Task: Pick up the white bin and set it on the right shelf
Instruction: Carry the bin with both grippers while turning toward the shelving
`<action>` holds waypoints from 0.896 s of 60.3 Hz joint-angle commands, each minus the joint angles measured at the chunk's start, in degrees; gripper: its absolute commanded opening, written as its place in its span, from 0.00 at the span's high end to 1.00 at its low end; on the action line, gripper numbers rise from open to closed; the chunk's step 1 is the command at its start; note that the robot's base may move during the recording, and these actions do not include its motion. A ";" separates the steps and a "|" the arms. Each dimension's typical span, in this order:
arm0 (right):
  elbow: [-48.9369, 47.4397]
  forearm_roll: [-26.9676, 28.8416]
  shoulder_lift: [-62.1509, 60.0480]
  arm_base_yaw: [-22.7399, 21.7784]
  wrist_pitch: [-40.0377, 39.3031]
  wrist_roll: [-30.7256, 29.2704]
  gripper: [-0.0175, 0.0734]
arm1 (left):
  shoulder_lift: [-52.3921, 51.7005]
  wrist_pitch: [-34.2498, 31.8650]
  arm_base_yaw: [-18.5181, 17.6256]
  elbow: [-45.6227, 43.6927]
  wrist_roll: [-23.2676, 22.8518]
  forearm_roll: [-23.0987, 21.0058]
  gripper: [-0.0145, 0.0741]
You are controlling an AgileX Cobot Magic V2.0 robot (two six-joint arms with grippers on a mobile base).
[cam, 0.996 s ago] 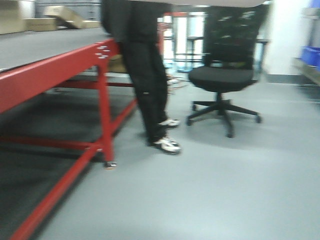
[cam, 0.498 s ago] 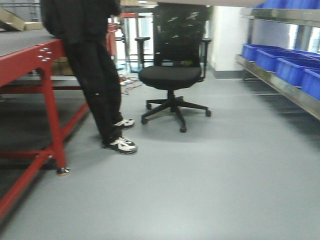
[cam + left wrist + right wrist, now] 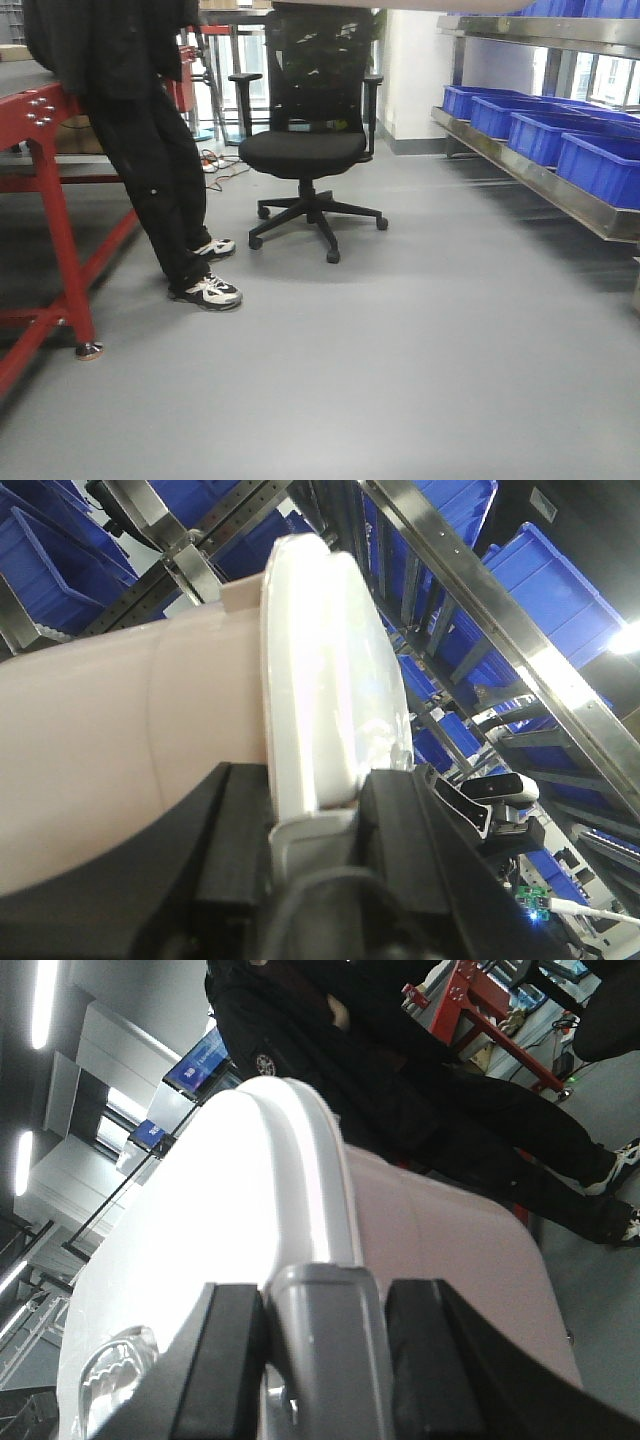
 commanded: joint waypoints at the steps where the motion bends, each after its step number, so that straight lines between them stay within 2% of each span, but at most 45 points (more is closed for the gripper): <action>1: -1.85 3.21 -2.33 2.40 11.52 -0.67 0.71 | -3.25 17.36 -3.55 -2.13 1.19 -4.95 0.98; 54: -1.85 3.21 -2.33 2.40 11.52 -0.67 0.71 | -3.25 17.36 -3.55 -2.13 1.19 -4.95 0.98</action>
